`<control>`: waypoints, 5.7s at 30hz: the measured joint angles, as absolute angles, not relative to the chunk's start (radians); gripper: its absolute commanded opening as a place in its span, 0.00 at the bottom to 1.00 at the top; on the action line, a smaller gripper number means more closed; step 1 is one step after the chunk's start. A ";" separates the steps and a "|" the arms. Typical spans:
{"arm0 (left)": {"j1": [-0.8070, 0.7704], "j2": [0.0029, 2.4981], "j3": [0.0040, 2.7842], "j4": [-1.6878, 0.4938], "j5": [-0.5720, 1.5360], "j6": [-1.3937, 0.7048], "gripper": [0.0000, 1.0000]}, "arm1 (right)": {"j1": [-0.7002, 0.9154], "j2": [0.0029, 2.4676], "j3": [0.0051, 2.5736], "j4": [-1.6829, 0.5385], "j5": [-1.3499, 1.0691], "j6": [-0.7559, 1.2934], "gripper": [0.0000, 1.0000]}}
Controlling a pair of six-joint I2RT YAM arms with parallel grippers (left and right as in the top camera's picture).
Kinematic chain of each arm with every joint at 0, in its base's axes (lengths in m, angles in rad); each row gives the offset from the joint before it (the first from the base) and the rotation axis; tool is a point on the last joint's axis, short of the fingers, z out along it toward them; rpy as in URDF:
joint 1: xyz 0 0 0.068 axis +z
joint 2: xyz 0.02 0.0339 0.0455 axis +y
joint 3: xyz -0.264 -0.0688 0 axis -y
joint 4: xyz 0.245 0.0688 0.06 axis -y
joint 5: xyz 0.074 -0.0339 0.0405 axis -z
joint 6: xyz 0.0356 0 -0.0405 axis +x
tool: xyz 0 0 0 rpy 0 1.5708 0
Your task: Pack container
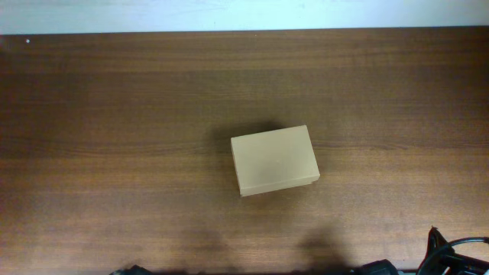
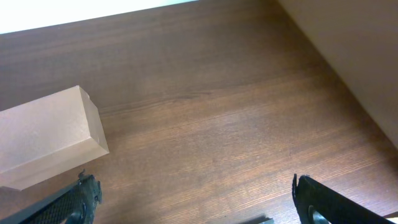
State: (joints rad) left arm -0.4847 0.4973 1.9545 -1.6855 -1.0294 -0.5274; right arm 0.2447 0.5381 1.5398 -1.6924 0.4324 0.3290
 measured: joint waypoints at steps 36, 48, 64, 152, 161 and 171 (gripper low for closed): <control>-0.485 0.497 1.954 -1.686 -1.030 -0.527 1.00 | -0.053 0.114 0.593 -0.311 0.062 0.305 0.99; -0.485 0.497 1.954 -1.686 -1.029 -0.527 1.00 | -0.065 0.017 0.269 -0.233 -0.002 0.302 0.99; -0.485 0.497 1.954 -1.686 -1.030 -0.527 1.00 | -0.065 0.015 0.057 -0.169 -0.002 0.290 0.99; 0.064 0.120 0.419 -0.542 -0.226 -0.735 1.00 | -0.066 0.012 0.052 -0.159 0.002 0.265 0.99; 0.065 0.016 0.228 -0.492 -0.216 -0.656 0.99 | -0.066 0.012 0.051 -0.160 0.002 0.265 0.99; 0.065 0.017 0.145 -0.470 -0.216 -0.616 1.00 | -0.066 0.012 0.051 -0.160 0.002 0.265 0.99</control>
State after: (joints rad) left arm 0.0650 0.0166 0.1448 -0.4702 -0.2165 -0.6155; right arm -0.0658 0.0120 0.0513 -0.1596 0.0021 0.2649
